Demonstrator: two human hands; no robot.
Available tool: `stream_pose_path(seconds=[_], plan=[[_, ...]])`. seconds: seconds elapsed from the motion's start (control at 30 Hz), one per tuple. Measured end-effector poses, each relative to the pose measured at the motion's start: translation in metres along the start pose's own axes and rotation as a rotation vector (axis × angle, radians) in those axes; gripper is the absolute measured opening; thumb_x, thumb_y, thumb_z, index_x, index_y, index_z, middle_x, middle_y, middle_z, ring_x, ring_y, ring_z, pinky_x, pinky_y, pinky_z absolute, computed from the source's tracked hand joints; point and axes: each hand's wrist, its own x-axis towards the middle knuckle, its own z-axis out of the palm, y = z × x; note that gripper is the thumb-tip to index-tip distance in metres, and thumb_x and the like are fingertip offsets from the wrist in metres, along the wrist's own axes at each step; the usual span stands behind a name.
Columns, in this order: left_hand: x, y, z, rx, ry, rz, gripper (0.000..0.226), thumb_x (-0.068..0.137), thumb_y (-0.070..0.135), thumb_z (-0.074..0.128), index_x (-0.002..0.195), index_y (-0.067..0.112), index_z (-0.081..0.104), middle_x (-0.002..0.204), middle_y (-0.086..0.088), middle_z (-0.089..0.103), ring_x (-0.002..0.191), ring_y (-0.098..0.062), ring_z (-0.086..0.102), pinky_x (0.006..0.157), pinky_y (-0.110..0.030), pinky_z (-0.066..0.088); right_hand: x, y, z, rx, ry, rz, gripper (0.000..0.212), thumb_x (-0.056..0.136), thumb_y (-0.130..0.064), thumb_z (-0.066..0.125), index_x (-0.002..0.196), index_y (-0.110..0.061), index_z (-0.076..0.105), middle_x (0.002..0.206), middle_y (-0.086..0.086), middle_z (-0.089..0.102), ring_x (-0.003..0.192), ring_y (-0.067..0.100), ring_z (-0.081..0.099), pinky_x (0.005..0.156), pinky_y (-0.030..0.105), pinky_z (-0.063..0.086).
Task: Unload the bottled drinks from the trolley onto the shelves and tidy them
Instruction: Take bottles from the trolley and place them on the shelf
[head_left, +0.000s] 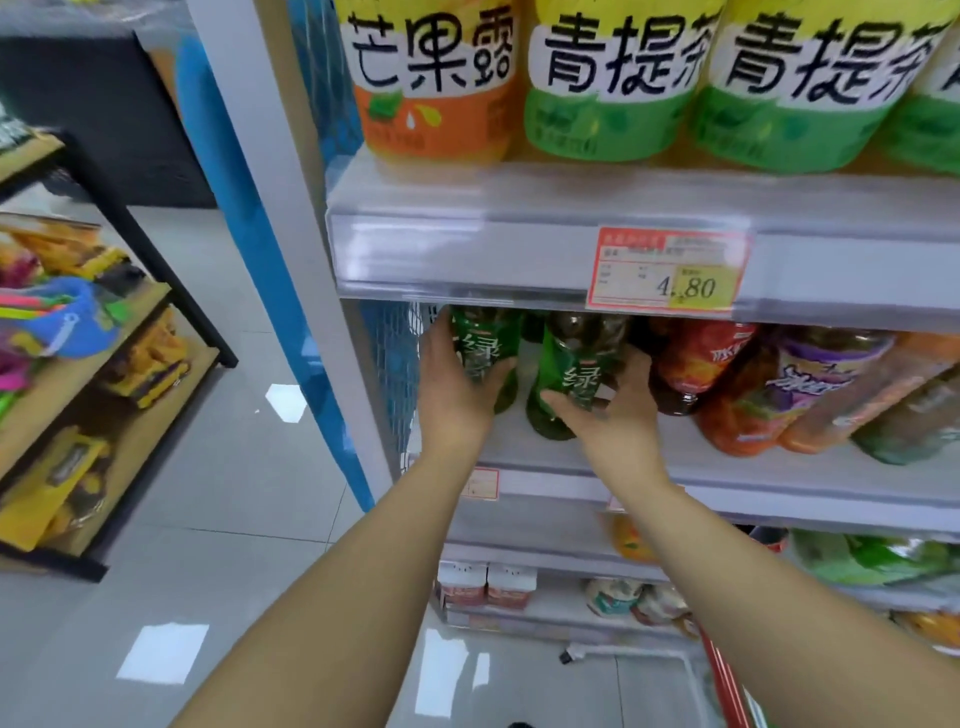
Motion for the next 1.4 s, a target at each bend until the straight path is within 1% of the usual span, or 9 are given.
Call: stream_pose_path(seconds=[0.17, 0.27, 0.4, 0.7, 0.83, 0.97, 1.07, 1.2, 1.4], plan=[[-0.006, -0.005, 0.000, 0.054, 0.123, 0.075, 0.056, 0.080, 0.013, 0.072, 0.128, 0.005, 0.043, 0.128, -0.013, 0.042, 0.107, -0.001, 0.040, 0.087, -0.002, 0.032, -0.006, 0.016, 0.006, -0.052, -0.068, 0.012, 0.059, 0.073, -0.015, 0.078, 0.120, -0.015, 0.042, 0.105, -0.009, 0.055, 0.099, 0.011, 0.056, 0.089, 0.036, 0.051], [-0.039, -0.022, -0.005, 0.233, 0.047, 0.285, 0.027, 0.084, 0.013, 0.066, 0.109, 0.009, 0.058, 0.132, -0.016, 0.037, 0.105, -0.001, 0.040, 0.083, -0.015, 0.045, -0.009, 0.018, 0.005, -0.064, -0.052, -0.003, 0.061, 0.074, -0.015, 0.076, 0.124, -0.012, 0.042, 0.105, -0.010, 0.055, 0.098, 0.007, 0.055, 0.089, 0.037, 0.051], [-0.032, -0.035, 0.002, 0.383, -0.192, 0.249, 0.044, 0.086, 0.028, 0.052, 0.128, 0.020, 0.055, 0.152, -0.014, 0.013, 0.125, -0.035, 0.045, 0.095, -0.044, 0.047, -0.007, 0.020, 0.004, -0.089, -0.063, -0.005, 0.060, 0.075, -0.017, 0.076, 0.124, -0.013, 0.042, 0.106, -0.011, 0.055, 0.100, 0.009, 0.056, 0.089, 0.035, 0.051], [0.046, -0.032, 0.025, 0.424, -0.360, 0.155, 0.049, 0.092, 0.022, 0.047, 0.140, 0.028, 0.038, 0.152, -0.007, -0.004, 0.121, -0.036, 0.048, 0.107, -0.042, 0.036, -0.004, 0.020, 0.004, -0.105, -0.074, 0.016, 0.062, 0.074, -0.017, 0.077, 0.125, -0.011, 0.041, 0.110, -0.007, 0.057, 0.105, 0.014, 0.058, 0.090, 0.039, 0.052], [0.048, -0.033, 0.017, 0.353, -0.385, 0.134, 0.047, 0.095, 0.014, 0.045, 0.141, 0.016, 0.039, 0.152, -0.008, 0.007, 0.133, -0.025, 0.036, 0.105, -0.018, 0.022, -0.005, 0.018, 0.006, -0.109, -0.074, 0.029, 0.060, 0.075, -0.016, 0.076, 0.124, -0.012, 0.041, 0.109, -0.009, 0.055, 0.099, 0.009, 0.057, 0.089, 0.037, 0.052], [0.016, -0.033, -0.004, 0.182, -0.303, -0.008, 0.043, 0.096, 0.008, 0.041, 0.139, 0.012, 0.042, 0.142, -0.009, 0.037, 0.125, -0.022, 0.045, 0.086, -0.006, 0.027, 0.003, 0.010, 0.022, -0.124, -0.080, 0.034, 0.059, 0.077, -0.018, 0.075, 0.124, -0.014, 0.040, 0.108, -0.009, 0.056, 0.097, 0.009, 0.056, 0.089, 0.035, 0.052], [-0.015, -0.033, -0.024, 0.150, -0.252, 0.020, 0.042, 0.093, 0.007, 0.044, 0.134, 0.016, 0.048, 0.136, -0.005, 0.047, 0.119, -0.020, 0.052, 0.090, -0.015, 0.037, 0.018, 0.001, 0.046, -0.133, -0.097, 0.031, 0.062, 0.077, -0.020, 0.074, 0.127, -0.013, 0.039, 0.119, 0.001, 0.060, 0.108, 0.018, 0.057, 0.088, 0.025, 0.044], [-0.031, -0.049, -0.044, 0.449, -0.351, 0.133, 0.040, 0.091, 0.011, 0.047, 0.130, 0.018, 0.052, 0.134, -0.005, 0.049, 0.115, -0.028, 0.053, 0.093, -0.037, 0.045, 0.037, -0.007, 0.075, -0.119, -0.098, -0.006, 0.059, 0.079, -0.020, 0.073, 0.127, -0.010, 0.039, 0.123, 0.004, 0.059, 0.112, 0.018, 0.056, 0.084, 0.016, 0.036], [-0.040, -0.060, -0.057, 0.467, -0.448, 0.148, 0.034, 0.092, 0.010, 0.047, 0.121, 0.019, 0.060, 0.126, -0.003, 0.053, 0.113, -0.020, 0.052, 0.092, -0.027, 0.043, 0.048, -0.009, 0.091, -0.134, -0.037, -0.012, 0.062, 0.076, -0.018, 0.075, 0.126, -0.009, 0.041, 0.122, 0.005, 0.059, 0.113, 0.021, 0.055, 0.088, 0.024, 0.040]])
